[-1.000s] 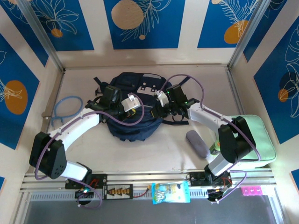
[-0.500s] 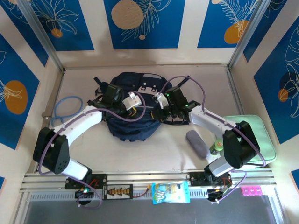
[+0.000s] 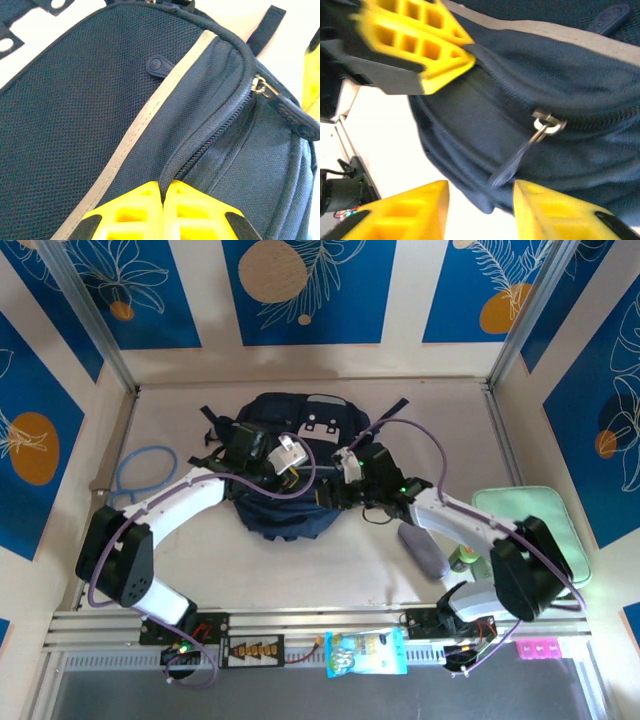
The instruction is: Pack the student bag
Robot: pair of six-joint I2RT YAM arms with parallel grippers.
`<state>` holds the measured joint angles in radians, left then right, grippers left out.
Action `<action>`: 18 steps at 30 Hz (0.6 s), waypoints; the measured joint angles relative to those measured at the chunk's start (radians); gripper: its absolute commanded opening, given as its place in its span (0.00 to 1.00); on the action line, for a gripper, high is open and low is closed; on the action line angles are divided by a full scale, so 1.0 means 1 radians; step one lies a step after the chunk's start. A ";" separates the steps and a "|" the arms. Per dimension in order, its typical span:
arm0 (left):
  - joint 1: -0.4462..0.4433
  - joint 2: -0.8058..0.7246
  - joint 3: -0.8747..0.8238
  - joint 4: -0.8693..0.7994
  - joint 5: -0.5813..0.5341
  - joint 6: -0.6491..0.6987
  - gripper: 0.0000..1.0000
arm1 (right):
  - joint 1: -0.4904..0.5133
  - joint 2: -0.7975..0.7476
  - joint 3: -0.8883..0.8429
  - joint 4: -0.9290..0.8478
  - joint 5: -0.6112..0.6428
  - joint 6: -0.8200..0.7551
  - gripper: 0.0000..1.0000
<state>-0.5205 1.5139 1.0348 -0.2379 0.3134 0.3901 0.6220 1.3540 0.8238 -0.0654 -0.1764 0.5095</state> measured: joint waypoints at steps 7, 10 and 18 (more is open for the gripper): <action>0.000 -0.047 -0.050 0.066 0.000 0.004 0.03 | -0.129 -0.110 0.000 0.011 -0.010 0.200 0.59; 0.000 -0.047 -0.050 0.071 0.000 0.005 0.04 | -0.183 -0.049 0.049 -0.028 -0.014 0.288 0.55; 0.000 -0.047 -0.050 0.073 0.000 0.008 0.06 | -0.222 0.176 0.253 -0.150 -0.040 0.402 0.42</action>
<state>-0.5205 1.4666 0.9844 -0.1646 0.3134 0.3981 0.4000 1.5303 1.0767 -0.2153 -0.2165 0.9112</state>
